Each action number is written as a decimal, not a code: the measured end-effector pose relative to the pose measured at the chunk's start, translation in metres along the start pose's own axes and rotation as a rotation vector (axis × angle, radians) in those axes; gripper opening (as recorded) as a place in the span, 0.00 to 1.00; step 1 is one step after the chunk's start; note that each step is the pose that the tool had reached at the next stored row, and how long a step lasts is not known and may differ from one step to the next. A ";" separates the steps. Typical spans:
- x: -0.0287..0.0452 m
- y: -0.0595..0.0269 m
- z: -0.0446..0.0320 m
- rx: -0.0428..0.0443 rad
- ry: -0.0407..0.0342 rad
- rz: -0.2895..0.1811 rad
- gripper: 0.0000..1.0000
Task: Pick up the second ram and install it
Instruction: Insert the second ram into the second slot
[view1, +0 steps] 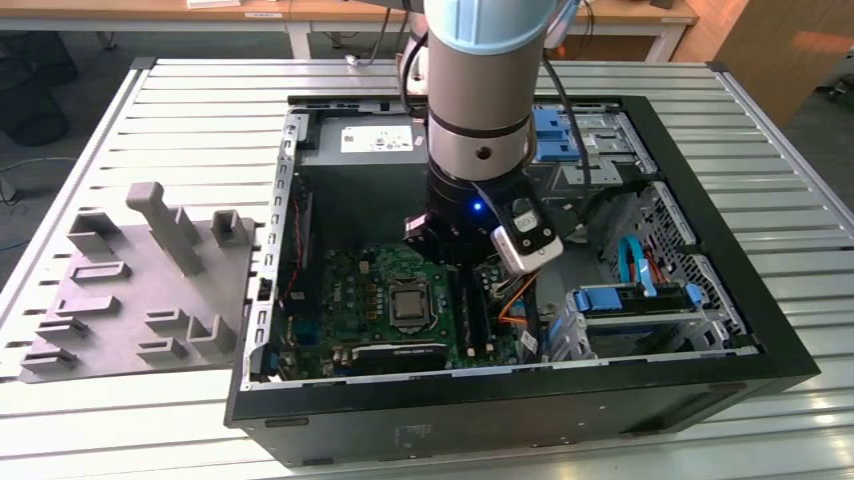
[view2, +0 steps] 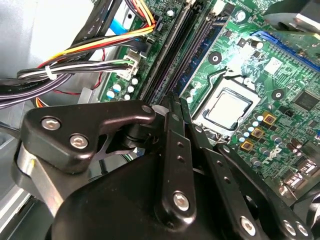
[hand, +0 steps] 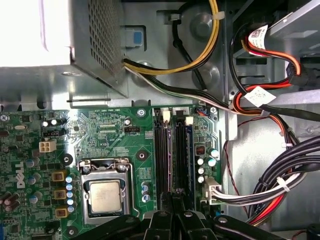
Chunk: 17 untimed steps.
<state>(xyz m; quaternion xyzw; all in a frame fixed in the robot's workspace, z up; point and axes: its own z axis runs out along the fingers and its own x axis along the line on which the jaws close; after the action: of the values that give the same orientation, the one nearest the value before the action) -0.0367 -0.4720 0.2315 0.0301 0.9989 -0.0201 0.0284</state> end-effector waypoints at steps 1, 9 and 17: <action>-0.0010 0.0000 0.0000 0.0001 0.0002 0.000 0.12; -0.0026 0.0004 0.0012 0.0002 0.0002 -0.005 0.12; -0.0019 0.0004 0.0023 -0.0002 0.0000 -0.007 0.12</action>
<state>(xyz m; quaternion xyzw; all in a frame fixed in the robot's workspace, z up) -0.0346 -0.4718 0.2293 0.0268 0.9990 -0.0201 0.0283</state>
